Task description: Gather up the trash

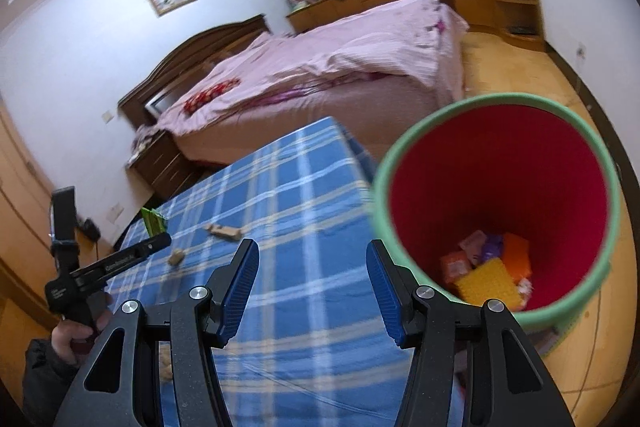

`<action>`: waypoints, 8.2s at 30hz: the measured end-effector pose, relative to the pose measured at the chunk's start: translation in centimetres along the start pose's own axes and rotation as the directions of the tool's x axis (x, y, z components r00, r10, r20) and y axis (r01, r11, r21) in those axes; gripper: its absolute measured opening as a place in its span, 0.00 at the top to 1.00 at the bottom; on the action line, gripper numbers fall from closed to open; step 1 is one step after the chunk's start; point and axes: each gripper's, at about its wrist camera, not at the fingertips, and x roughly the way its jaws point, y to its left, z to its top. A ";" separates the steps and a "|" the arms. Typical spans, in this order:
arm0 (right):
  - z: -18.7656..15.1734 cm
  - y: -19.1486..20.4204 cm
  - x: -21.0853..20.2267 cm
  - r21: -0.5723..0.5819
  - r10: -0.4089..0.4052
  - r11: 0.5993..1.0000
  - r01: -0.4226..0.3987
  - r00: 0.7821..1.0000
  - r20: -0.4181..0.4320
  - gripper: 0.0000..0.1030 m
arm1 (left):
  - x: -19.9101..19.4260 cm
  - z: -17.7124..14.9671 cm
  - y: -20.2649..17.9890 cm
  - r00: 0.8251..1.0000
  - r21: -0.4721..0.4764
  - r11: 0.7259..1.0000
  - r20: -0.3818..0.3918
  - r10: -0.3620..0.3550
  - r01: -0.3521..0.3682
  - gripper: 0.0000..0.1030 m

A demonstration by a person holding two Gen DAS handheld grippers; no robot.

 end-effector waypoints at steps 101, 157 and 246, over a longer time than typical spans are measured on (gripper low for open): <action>-1.3 -13.9 -6.5 0.206 -0.259 0.950 0.236 0.961 0.092 0.90 | -2.6 -2.8 -22.5 0.948 0.279 0.907 -0.065 -0.310 0.316 0.47; -7.1 5.6 -10.0 -0.067 0.008 0.998 -0.001 0.994 0.111 0.18 | -14.2 -9.8 -5.3 0.997 -0.014 1.000 0.080 -0.021 0.022 0.42; -12.3 8.7 -7.8 -0.230 -0.108 0.961 0.152 0.975 0.194 0.18 | -14.8 -15.4 -1.0 0.973 -0.068 0.984 0.149 0.175 -0.166 0.40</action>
